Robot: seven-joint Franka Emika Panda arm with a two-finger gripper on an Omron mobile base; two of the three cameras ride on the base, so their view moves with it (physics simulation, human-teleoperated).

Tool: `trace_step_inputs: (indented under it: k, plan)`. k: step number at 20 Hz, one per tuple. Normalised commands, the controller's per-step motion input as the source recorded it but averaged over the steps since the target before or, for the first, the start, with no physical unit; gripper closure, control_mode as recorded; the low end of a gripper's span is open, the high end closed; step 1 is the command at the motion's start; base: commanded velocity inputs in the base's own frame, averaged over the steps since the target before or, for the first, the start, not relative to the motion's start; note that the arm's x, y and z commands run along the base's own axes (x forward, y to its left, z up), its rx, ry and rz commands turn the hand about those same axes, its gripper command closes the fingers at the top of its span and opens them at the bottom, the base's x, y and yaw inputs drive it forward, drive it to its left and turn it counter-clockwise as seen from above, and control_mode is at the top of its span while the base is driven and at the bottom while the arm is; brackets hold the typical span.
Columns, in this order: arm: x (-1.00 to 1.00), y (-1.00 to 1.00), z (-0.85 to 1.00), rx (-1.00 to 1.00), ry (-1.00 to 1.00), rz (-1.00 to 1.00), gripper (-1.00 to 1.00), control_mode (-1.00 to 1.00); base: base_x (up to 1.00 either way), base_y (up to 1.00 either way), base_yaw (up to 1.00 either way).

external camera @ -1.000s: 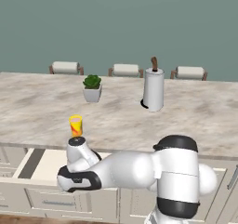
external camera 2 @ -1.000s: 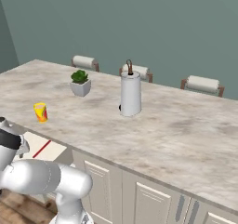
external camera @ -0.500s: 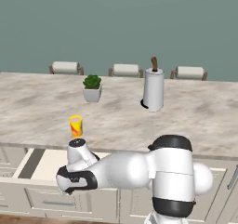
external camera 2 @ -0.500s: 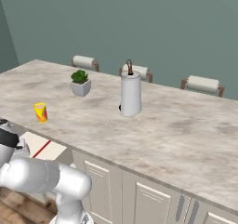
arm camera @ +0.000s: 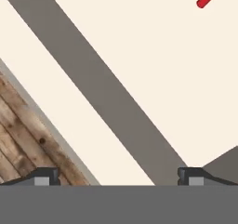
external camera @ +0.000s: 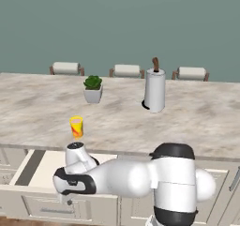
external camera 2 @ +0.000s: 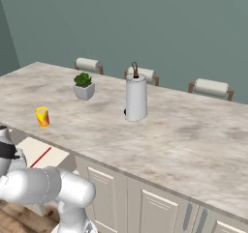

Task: Pick up the straw from the left drawer and put it inside the smoothie cup.

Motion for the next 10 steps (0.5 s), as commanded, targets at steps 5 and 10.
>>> trace_step_inputs:
  k: [5, 10]
  plan:
    - [-1.00, 0.02, 0.00, 0.00, 0.12, 0.03, -1.00, -1.00, 0.00, 0.00, 0.00]
    - [-1.00, 0.02, 0.00, 0.00, 0.11, 0.04, -1.00, -1.00, 0.00, 0.00, 0.00]
